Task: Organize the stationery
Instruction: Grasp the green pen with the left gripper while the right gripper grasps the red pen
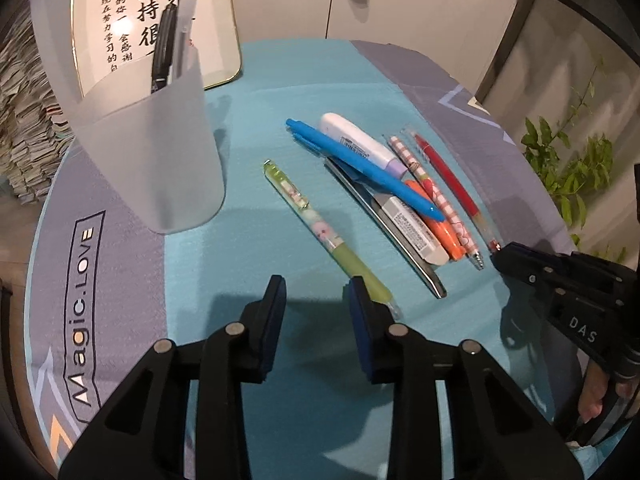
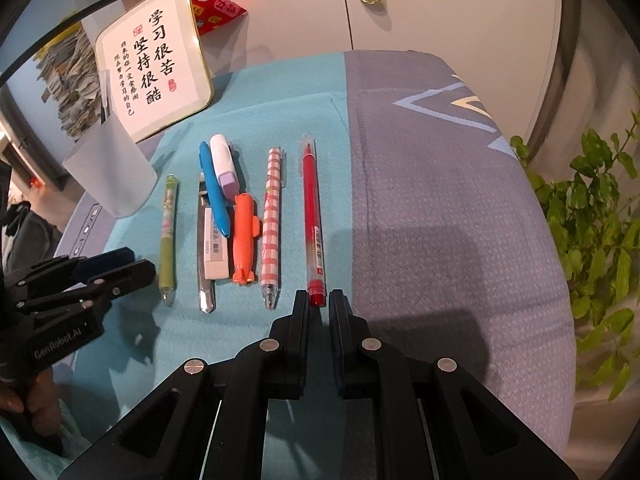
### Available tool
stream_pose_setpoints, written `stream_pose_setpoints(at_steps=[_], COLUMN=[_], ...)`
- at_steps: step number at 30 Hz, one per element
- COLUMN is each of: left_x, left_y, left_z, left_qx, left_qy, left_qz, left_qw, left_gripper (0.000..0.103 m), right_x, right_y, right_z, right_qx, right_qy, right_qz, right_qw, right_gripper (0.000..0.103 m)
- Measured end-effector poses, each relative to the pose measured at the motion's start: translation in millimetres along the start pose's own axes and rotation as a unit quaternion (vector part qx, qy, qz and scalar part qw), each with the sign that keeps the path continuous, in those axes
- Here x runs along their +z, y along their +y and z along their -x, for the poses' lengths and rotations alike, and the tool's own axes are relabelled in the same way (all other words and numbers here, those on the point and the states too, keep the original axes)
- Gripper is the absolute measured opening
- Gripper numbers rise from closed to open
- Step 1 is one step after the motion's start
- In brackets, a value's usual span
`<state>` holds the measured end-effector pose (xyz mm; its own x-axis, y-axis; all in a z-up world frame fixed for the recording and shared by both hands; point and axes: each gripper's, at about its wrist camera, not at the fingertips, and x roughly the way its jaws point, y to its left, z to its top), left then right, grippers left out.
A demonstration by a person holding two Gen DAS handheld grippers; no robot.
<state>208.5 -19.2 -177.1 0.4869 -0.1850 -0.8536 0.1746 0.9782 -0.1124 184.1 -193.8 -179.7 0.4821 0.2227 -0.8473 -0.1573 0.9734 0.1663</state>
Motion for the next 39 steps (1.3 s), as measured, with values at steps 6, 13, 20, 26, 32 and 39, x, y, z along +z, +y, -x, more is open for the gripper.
stream_pose_setpoints(at_steps=[6, 13, 20, 26, 32, 39], left_x=[7, 9, -2, -17, -34, -44], left_y=[-7, -16, -17, -8, 3, 7], left_z=[-1, -13, -7, 7, 18, 25], left_qx=[-0.015, -0.001, -0.007, -0.004, -0.004, -0.004], left_qy=[0.000, 0.004, 0.008, 0.006, 0.011, 0.013], left_qz=[0.012, -0.004, -0.037, -0.044, -0.037, -0.037], left_qw=[0.9998, 1.0000, 0.9993, 0.9990, 0.9992, 0.9992], left_gripper=[0.031, 0.017, 0.009, 0.008, 0.008, 0.008], right_x=[-1, -2, -3, -8, 1, 23], right_y=[-1, -1, -2, -2, 2, 7], right_z=[1, 1, 5, 14, 10, -15], right_qx=[0.003, 0.008, 0.010, 0.018, 0.011, -0.001], right_qy=[0.000, -0.001, -0.005, -0.006, -0.012, 0.006], right_qz=[0.000, 0.002, -0.004, 0.004, 0.023, 0.032], right_qw=[1.000, 1.000, 1.000, 1.000, 1.000, 0.999], right_gripper=[0.011, 0.011, 0.007, 0.005, 0.008, 0.008])
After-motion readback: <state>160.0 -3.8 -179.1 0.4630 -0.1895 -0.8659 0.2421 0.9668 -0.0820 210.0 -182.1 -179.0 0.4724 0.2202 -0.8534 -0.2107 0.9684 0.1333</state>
